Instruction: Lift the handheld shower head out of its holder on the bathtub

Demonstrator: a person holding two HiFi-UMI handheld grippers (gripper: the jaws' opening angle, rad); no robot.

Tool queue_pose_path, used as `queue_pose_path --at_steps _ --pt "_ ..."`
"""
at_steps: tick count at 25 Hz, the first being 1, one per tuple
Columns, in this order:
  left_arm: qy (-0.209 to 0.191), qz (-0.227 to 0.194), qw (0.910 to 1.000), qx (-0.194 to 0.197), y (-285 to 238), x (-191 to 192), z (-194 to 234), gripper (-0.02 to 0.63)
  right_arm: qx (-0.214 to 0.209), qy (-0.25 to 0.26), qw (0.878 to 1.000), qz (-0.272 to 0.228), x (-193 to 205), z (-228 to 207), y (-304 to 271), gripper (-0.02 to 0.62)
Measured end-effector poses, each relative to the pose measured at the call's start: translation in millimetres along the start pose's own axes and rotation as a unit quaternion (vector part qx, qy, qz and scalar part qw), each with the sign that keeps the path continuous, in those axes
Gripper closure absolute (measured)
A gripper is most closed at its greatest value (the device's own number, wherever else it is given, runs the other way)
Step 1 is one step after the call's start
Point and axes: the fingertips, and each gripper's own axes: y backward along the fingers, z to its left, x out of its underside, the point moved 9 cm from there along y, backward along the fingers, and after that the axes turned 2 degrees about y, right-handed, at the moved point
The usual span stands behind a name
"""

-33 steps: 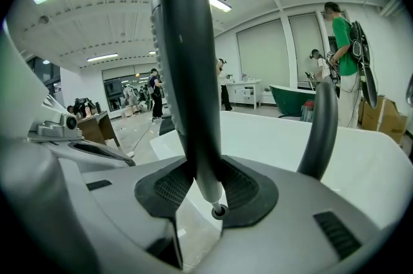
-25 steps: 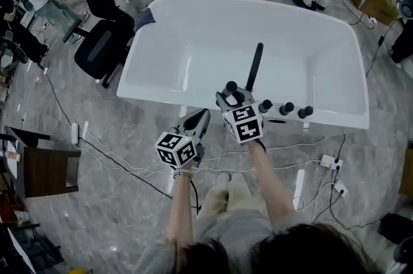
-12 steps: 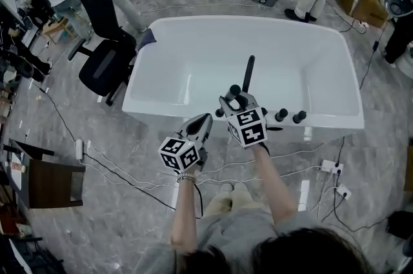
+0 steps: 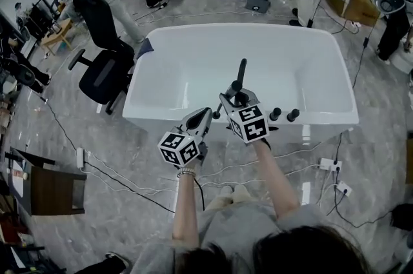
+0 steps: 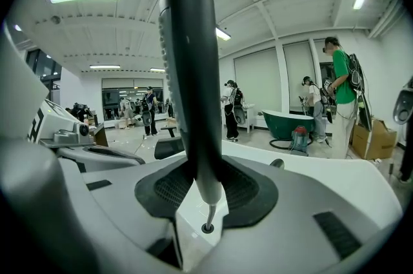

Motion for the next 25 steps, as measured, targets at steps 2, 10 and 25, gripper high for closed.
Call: queue_pose_path --at_steps 2,10,25 --pt "-0.006 -0.005 1.0 0.006 -2 -6 -6 0.601 0.001 0.006 1.0 -0.003 -5 -2 6 0.463" --pt "-0.016 -0.025 0.999 0.034 -7 -18 -30 0.601 0.012 0.005 1.0 -0.024 -20 -9 34 0.463" --pt "-0.059 -0.048 0.9943 0.075 -18 -46 -70 0.601 0.028 0.01 0.997 -0.066 -46 -22 86 0.463"
